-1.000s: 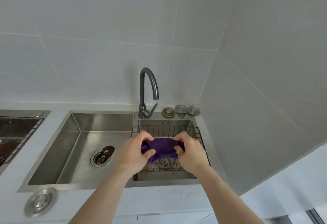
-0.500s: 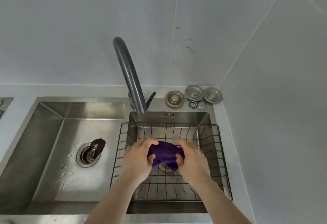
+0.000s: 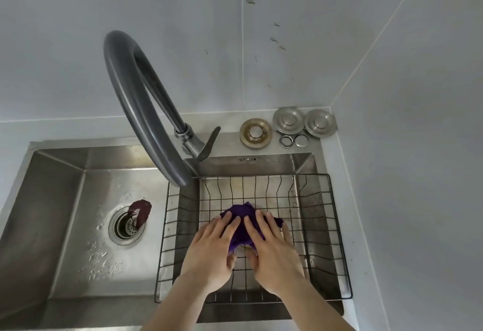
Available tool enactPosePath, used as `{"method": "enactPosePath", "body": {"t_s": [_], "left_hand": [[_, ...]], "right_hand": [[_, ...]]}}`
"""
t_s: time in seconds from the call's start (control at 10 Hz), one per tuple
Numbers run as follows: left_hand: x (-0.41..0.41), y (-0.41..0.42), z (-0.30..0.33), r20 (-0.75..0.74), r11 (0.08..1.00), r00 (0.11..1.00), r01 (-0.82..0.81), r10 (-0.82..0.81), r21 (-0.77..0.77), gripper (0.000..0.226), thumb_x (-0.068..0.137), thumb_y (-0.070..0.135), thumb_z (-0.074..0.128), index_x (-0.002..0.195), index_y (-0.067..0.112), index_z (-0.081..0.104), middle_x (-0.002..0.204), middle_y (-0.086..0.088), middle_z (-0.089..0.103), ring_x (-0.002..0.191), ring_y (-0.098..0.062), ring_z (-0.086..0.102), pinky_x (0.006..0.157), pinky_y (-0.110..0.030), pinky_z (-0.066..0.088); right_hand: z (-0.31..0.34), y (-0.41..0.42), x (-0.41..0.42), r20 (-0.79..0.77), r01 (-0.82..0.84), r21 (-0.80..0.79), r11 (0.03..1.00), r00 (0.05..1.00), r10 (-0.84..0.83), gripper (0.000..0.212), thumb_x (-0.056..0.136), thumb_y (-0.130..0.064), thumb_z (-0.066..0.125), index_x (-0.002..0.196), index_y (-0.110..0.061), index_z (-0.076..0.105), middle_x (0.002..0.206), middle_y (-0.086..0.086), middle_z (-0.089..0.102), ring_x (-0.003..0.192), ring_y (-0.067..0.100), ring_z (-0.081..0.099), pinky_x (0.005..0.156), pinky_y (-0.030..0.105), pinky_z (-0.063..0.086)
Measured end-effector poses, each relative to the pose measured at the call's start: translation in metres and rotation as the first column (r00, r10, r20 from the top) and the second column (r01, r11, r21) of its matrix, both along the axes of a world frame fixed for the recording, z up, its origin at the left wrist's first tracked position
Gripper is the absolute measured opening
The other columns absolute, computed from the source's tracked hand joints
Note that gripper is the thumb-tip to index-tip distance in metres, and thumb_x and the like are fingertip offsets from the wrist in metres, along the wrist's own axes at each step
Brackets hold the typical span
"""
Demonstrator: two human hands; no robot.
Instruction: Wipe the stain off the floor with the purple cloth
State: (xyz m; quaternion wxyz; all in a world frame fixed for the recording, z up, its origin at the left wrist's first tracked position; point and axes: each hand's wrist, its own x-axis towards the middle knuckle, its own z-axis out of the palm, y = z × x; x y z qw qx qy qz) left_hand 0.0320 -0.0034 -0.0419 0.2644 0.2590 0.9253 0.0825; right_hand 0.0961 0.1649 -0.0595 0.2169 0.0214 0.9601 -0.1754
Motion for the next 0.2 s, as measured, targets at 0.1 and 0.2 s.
{"method": "enactPosePath", "body": {"t_s": [0.1, 0.2], "left_hand": [[-0.004, -0.002, 0.008, -0.026, 1.0, 1.0, 0.015, -0.014, 0.013, 0.078, 0.096, 0.044, 0.052, 0.161, 0.036, 0.009, 0.17, 0.01, 0.016, 0.156, -0.015, 0.017, 0.128, -0.035, 0.009], [-0.004, -0.007, 0.024, -0.056, 1.0, 0.998, 0.015, -0.013, 0.019, 0.076, 0.096, 0.048, 0.051, 0.161, 0.035, 0.012, 0.168, 0.01, 0.021, 0.155, -0.013, 0.018, 0.128, -0.033, 0.007]], "right_hand": [[0.007, 0.004, -0.001, -0.021, 0.04, -0.016, 0.999, 0.999, -0.041, 0.066, 0.104, -0.044, 0.043, 0.163, -0.031, 0.017, 0.174, 0.006, 0.01, 0.161, 0.028, 0.006, 0.129, 0.056, 0.013], [0.022, 0.006, 0.0, 0.007, 0.103, -0.008, 0.995, 0.995, -0.103, 0.065, 0.103, -0.053, 0.041, 0.161, -0.032, 0.023, 0.173, 0.004, 0.014, 0.16, 0.026, 0.011, 0.13, 0.051, 0.014]]}}
